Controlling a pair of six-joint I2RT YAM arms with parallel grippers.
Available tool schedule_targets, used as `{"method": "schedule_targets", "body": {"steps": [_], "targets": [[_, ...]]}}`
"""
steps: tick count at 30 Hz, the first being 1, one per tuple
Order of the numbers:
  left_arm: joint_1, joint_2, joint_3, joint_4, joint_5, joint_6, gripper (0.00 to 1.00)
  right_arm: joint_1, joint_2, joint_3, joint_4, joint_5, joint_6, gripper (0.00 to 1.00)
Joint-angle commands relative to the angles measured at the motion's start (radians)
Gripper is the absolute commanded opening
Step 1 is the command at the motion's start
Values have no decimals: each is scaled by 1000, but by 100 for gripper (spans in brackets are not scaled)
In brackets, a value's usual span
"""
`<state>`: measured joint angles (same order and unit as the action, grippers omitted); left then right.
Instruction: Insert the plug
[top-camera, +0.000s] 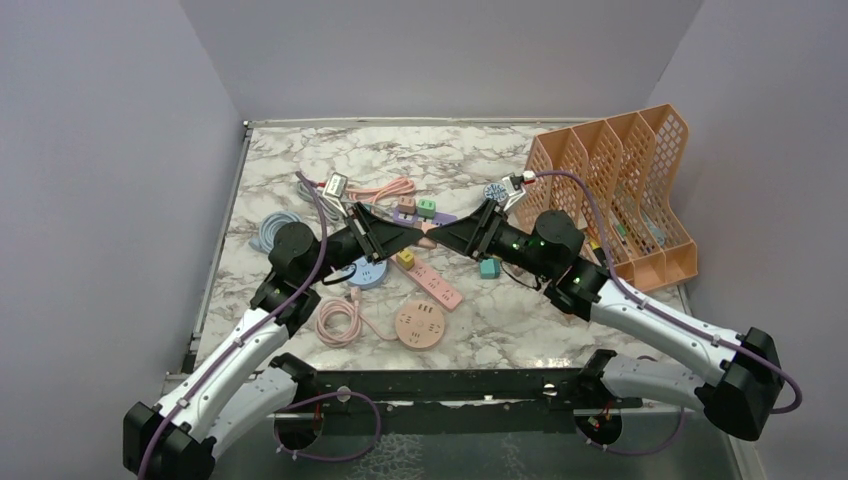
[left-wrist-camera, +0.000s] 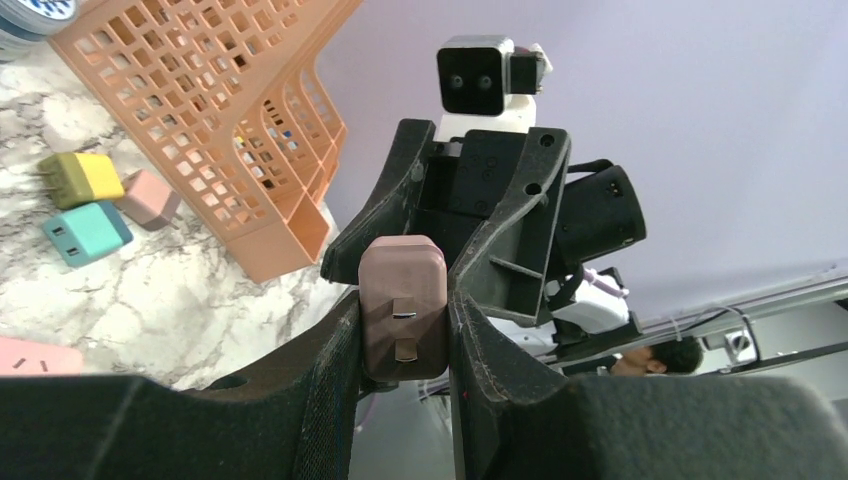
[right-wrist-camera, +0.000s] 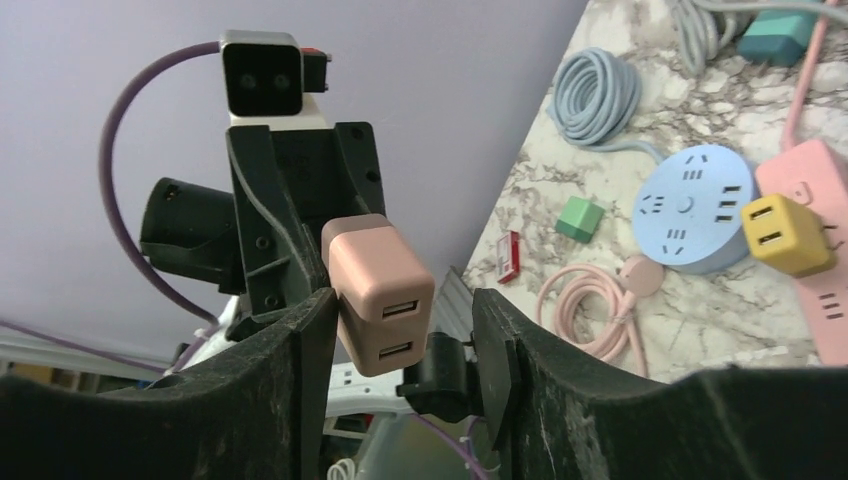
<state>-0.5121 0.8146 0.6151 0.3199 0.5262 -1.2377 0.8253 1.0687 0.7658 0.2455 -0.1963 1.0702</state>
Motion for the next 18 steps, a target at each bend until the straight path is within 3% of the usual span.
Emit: {"method": "schedule_targets", "body": {"steps": [1, 11, 15, 18], "targets": [[-3, -43, 27, 76, -46, -80, 3, 1, -9, -22, 63, -64, 117, 51], [-3, -54, -7, 119, -56, -106, 3, 1, 76, -98, 362, -224, 240, 36], [-3, -62, -26, 119, -71, -99, 5, 1, 97, -99, 435, -258, 253, 26], [-3, -73, -53, 119, -90, -91, 13, 1, 93, -97, 439, -252, 231, 13]]}}
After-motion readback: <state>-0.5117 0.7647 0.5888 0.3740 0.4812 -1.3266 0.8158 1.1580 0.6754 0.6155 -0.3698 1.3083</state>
